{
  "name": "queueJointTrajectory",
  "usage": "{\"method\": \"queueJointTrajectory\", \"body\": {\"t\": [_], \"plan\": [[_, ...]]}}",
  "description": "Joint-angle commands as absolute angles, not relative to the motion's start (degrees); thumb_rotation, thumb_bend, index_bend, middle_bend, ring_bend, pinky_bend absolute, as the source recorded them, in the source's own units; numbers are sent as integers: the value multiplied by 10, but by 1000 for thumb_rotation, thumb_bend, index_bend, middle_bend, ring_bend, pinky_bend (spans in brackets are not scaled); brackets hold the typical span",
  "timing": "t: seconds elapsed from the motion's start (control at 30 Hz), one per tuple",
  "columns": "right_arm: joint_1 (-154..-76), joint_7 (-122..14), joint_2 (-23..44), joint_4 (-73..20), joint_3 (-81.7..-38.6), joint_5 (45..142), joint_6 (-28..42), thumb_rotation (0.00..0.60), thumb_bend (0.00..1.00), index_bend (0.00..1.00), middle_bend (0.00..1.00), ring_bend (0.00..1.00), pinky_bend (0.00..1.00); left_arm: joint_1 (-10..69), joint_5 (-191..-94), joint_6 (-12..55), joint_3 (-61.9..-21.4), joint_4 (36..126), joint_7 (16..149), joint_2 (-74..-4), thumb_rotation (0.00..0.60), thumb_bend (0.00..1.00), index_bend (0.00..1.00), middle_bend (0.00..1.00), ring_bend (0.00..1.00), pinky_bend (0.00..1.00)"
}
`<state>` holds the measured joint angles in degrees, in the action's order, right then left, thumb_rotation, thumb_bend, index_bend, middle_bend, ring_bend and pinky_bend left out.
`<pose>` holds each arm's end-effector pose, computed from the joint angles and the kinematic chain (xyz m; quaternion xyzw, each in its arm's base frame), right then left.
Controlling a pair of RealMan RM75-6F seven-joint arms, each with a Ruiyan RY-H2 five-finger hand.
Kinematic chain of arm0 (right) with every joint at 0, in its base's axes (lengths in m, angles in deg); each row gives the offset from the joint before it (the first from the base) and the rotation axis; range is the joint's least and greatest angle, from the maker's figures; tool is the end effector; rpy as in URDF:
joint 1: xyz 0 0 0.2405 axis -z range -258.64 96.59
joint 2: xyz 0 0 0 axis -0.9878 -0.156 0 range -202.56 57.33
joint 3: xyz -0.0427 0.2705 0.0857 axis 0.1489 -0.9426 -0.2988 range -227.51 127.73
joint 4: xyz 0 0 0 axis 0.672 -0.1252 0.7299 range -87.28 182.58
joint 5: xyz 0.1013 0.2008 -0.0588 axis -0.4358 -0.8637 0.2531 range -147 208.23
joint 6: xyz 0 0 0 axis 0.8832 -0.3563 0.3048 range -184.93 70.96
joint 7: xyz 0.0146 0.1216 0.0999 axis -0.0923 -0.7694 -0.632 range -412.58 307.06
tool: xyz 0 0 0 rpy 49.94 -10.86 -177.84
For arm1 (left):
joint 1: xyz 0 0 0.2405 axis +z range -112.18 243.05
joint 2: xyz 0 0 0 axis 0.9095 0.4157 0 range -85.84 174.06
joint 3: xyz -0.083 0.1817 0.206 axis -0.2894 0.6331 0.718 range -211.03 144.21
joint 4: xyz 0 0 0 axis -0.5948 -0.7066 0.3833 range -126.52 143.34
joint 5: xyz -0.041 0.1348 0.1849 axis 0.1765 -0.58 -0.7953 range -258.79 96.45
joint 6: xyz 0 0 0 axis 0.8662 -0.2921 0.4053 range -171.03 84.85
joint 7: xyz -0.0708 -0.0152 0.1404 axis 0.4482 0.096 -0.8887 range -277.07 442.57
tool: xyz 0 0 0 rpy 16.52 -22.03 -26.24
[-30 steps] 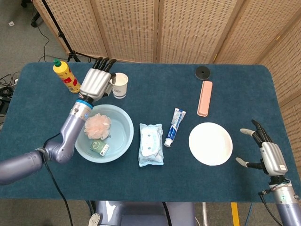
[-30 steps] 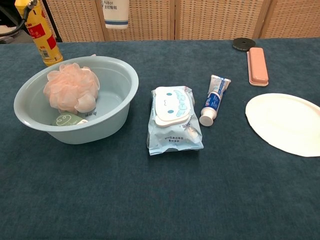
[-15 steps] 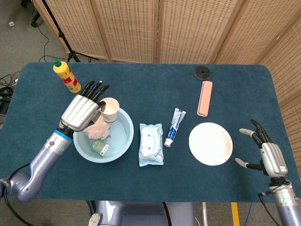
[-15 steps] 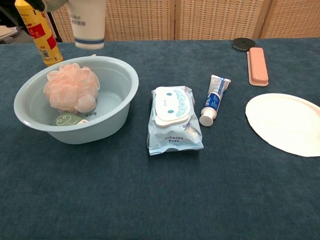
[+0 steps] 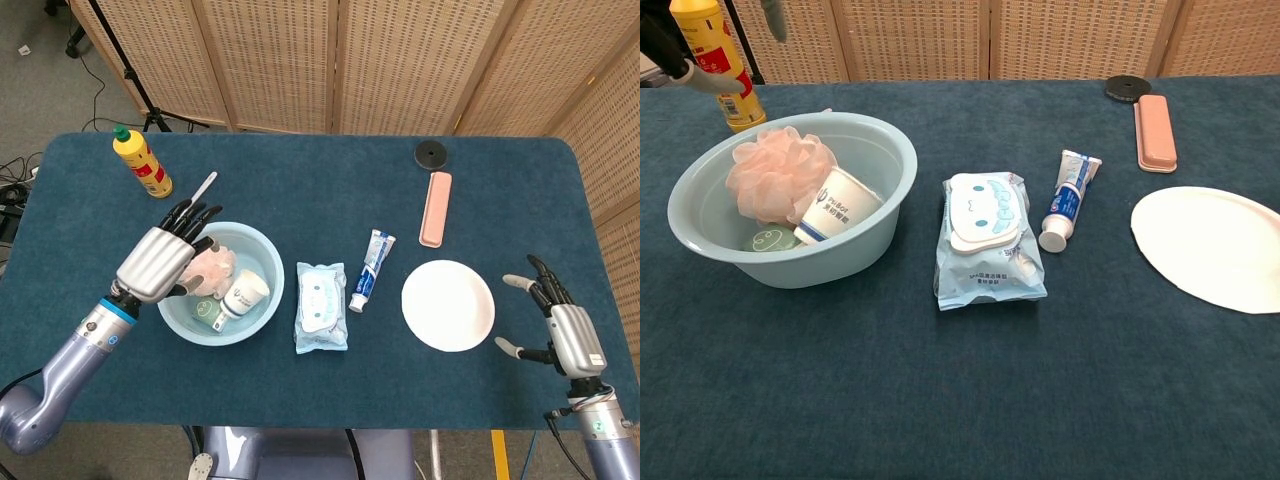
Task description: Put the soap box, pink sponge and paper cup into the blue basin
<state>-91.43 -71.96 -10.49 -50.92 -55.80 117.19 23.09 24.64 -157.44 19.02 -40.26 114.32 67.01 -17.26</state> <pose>-0.3019 -0.2396 0.1480 0.5413 -0.4831 0.5149 0.4566 -0.1479 0.3535 0.1026 -0.7682 -0.2614 -0.4049 0.4213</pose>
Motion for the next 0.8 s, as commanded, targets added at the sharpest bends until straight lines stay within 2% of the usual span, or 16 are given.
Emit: {"method": "queueJointTrajectory", "body": {"t": [0.03, 0.23, 0.5, 0.63, 0.8], "plan": [[-915, -718, -105, -510, -557, 1172, 229, 600, 53, 217, 0, 0, 131, 252, -1581, 187, -400, 1137, 685, -171, 600, 174, 353, 51, 0, 31], [-915, -714, -105, -512, -557, 1169, 229, 600, 53, 217, 0, 0, 131, 270, -1580, 197, -397, 1142, 713, -161, 600, 173, 347, 48, 0, 31], [-918, -685, -102, -519, -559, 1144, 213, 600, 53, 217, 0, 0, 98, 351, -1608, 318, -384, 1154, 751, -202, 600, 175, 340, 41, 0, 31], [-921, -662, -96, -520, -560, 1138, 209, 600, 53, 217, 0, 0, 67, 382, -1613, 352, -371, 1158, 735, -209, 600, 172, 298, 2, 0, 12], [-926, -625, -90, -525, -566, 1116, 201, 600, 53, 217, 0, 0, 57, 424, -1621, 399, -356, 1144, 698, -230, 600, 171, 286, 0, 0, 2]]}}
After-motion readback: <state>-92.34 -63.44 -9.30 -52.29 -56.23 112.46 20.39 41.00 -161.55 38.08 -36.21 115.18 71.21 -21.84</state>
